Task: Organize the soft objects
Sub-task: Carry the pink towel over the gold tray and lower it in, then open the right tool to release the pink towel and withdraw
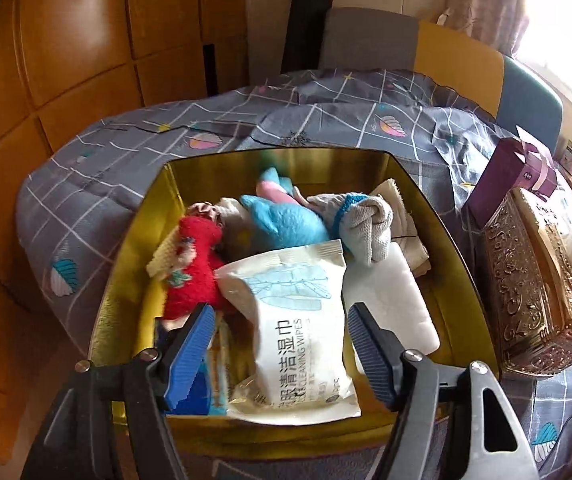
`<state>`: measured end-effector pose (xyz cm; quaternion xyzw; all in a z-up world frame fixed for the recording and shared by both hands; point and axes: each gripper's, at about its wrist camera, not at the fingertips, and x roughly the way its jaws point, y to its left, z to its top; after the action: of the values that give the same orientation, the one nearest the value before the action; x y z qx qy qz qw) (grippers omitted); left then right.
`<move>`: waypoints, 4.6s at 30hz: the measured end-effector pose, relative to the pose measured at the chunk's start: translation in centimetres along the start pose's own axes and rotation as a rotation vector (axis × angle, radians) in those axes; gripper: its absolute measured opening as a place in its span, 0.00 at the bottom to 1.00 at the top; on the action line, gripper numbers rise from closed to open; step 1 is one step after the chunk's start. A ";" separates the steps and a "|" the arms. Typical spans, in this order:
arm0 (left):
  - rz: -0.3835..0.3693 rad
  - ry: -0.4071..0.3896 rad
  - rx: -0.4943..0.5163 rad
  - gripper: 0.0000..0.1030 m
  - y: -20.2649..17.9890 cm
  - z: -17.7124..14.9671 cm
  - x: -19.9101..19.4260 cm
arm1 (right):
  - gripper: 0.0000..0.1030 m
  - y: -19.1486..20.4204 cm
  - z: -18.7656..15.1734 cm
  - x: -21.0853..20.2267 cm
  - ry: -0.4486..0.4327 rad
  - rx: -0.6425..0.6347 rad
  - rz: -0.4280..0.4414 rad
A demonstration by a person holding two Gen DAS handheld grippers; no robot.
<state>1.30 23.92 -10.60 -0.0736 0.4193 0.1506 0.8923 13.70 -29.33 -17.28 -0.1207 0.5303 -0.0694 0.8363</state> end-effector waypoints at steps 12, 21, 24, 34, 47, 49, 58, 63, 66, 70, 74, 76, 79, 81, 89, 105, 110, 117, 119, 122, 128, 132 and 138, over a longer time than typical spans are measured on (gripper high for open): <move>-0.040 -0.042 0.037 0.68 -0.5 -0.2 -2.3 | 0.38 -1.3 0.5 0.6 0.027 0.079 0.038; -0.062 -0.043 0.057 0.68 -0.9 -0.5 -2.8 | 0.37 -2.5 3.2 0.9 0.044 0.171 0.082; -0.064 -0.046 0.062 0.68 -1.0 -0.6 -3.0 | 0.37 -1.4 5.3 0.5 0.025 0.139 0.084; -0.070 -0.047 0.069 0.68 -0.8 -0.7 -3.2 | 0.37 3.6 14.4 -4.5 -0.112 0.063 0.107; -0.077 -0.053 0.077 0.68 -0.6 -1.2 -3.5 | 0.37 9.9 20.8 -13.5 -0.318 -0.017 0.179; -0.078 -0.052 0.078 0.68 -0.7 -1.2 -3.6 | 0.37 11.2 20.9 -15.1 -0.356 -0.049 0.207; -0.080 -0.053 0.074 0.68 -0.6 -1.4 -3.7 | 0.37 18.4 18.6 -20.2 -0.418 -0.263 0.360; -0.079 -0.055 0.068 0.68 -0.4 -1.4 -3.8 | 0.37 22.9 15.8 -22.0 -0.379 -0.379 0.461; -0.074 -0.058 0.065 0.68 -0.1 -1.4 -3.9 | 0.37 25.6 14.1 -22.2 -0.317 -0.422 0.533; -0.061 -0.063 0.054 0.68 0.5 -1.3 -4.0 | 0.37 29.2 11.5 -22.4 -0.244 -0.460 0.628; -0.044 -0.068 0.033 0.68 1.6 -1.1 -4.2 | 0.37 33.2 8.9 -21.7 -0.193 -0.489 0.698; -0.032 -0.072 0.022 0.68 2.2 -1.0 -4.3 | 0.37 35.1 7.6 -21.4 -0.168 -0.492 0.726; -0.015 -0.076 0.007 0.68 3.1 -0.9 -4.3 | 0.37 37.9 6.1 -20.7 -0.152 -0.499 0.728; -0.008 -0.078 -0.002 0.68 3.6 -0.8 -4.4 | 0.37 39.8 5.2 -20.2 -0.157 -0.510 0.693; -0.004 -0.075 -0.012 0.68 4.2 -0.9 -4.3 | 0.36 43.8 4.2 -17.2 -0.145 -0.555 0.550; 0.041 -0.086 -0.021 0.68 3.7 -0.8 -4.5 | 0.52 41.5 2.5 -17.5 -0.205 -0.505 0.565; 0.055 -0.116 -0.025 0.68 3.3 -0.7 -5.3 | 0.68 39.8 1.9 -18.9 -0.265 -0.458 0.580; 0.052 -0.177 -0.013 0.68 1.8 -0.7 -7.1 | 0.77 36.1 0.9 -21.1 -0.389 -0.350 0.537; 0.059 -0.188 -0.006 0.68 1.3 -0.6 -7.4 | 0.78 35.0 0.7 -21.8 -0.427 -0.314 0.513; 0.067 -0.203 0.023 0.68 0.2 -0.6 -7.9 | 0.80 33.4 0.2 -22.5 -0.469 -0.263 0.483; 0.056 -0.214 0.033 0.69 -0.9 -0.8 -8.5 | 0.80 30.9 0.1 -22.9 -0.497 -0.184 0.463; 0.070 -0.225 0.038 0.69 -1.3 -0.7 -8.7 | 0.80 30.1 -0.1 -22.8 -0.502 -0.168 0.460; 0.091 -0.221 0.031 0.69 -1.4 -0.8 -8.6 | 0.80 30.1 -0.5 -22.6 -0.509 -0.158 0.451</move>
<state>-3.98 20.64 -4.46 -0.0237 0.3238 0.1914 0.9263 3.26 5.02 -6.09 -0.0784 0.3218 0.1907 0.9241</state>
